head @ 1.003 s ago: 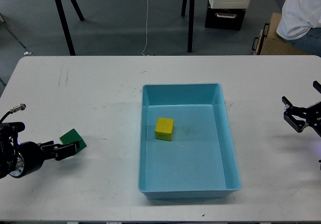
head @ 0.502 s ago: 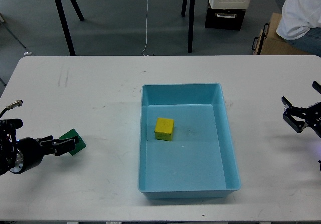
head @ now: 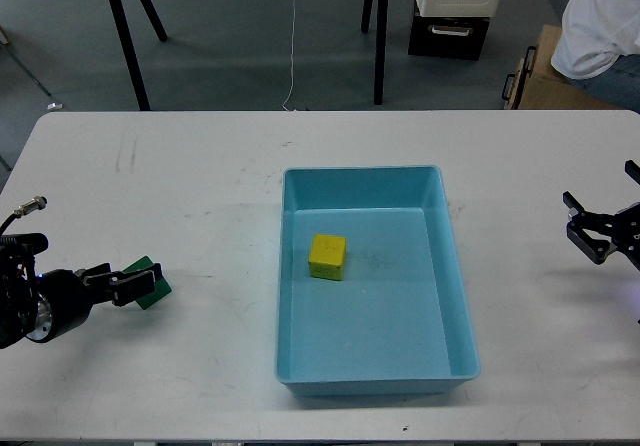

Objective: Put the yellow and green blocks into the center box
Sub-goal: 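Close the left gripper on the green cube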

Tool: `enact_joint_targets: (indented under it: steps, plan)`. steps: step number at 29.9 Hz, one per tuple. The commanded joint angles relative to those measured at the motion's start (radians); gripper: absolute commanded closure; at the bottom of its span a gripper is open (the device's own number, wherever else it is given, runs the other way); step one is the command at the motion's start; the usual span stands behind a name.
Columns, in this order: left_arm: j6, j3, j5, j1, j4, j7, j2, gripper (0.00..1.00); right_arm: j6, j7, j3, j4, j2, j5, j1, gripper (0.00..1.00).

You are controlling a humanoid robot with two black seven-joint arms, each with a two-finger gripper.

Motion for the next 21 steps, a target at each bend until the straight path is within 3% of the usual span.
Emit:
enact_joint_targets:
  steps: [1,21]
  plan:
    - [0.014,0.045,0.004,-0.012,0.0,0.0,-0.001,0.0,0.0,0.0,0.0,0.0,0.0,0.0,0.0,0.03]
    - [0.093,0.054,0.001,-0.011,0.047,-0.002,-0.032,0.01,0.0,0.0,0.0,0.0,0.0,0.0,0.0,0.03]
